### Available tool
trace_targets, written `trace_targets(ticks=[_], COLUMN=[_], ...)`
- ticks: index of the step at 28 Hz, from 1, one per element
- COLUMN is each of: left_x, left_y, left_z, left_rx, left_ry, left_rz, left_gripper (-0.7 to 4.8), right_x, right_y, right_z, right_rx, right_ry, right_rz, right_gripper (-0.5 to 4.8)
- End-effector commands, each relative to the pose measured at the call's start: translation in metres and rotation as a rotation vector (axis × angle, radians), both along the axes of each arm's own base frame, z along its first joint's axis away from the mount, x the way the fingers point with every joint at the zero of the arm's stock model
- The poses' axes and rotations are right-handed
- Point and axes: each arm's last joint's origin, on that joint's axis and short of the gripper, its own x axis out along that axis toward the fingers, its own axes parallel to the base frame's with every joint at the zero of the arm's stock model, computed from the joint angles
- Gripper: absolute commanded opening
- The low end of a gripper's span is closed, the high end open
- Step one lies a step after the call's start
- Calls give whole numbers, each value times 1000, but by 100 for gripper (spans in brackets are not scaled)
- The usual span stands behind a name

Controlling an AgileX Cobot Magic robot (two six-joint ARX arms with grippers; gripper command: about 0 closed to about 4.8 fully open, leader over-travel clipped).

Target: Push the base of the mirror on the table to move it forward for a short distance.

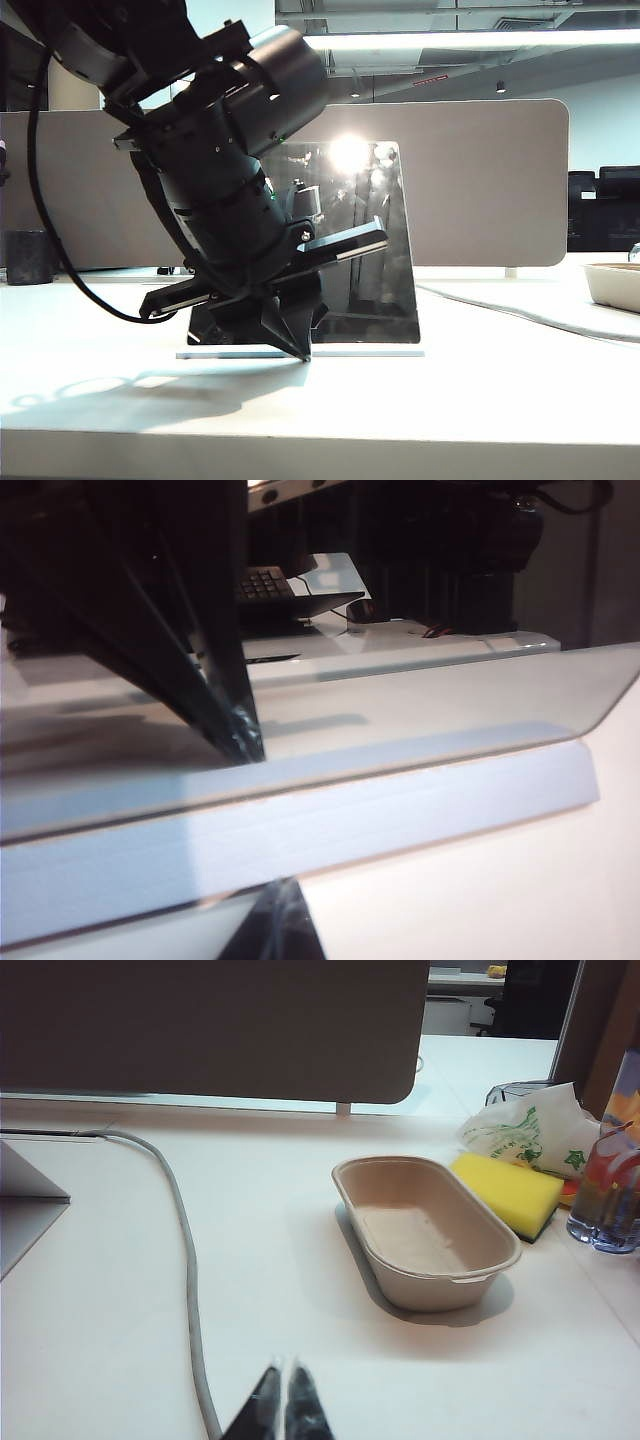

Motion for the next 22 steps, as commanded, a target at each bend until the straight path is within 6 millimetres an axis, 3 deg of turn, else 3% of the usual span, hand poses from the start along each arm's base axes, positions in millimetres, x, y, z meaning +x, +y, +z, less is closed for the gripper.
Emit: trace_targets(ticks=[1,15,22], left_x=[4,59,81], left_y=[11,-6,4], left_z=[-20,-10,-6], left_rx=[107,102,82], left_ry=[125,126,108], left_rz=[-6,26,82], left_gripper=[-1,-1,-1], right_x=[0,0,0], right_y=[0,0,0], right_z=[2,2,2], right_rx=[1,1,1], right_ry=[-15,-15,-15], right_rz=[0,0,0], right_gripper=[22,22,22])
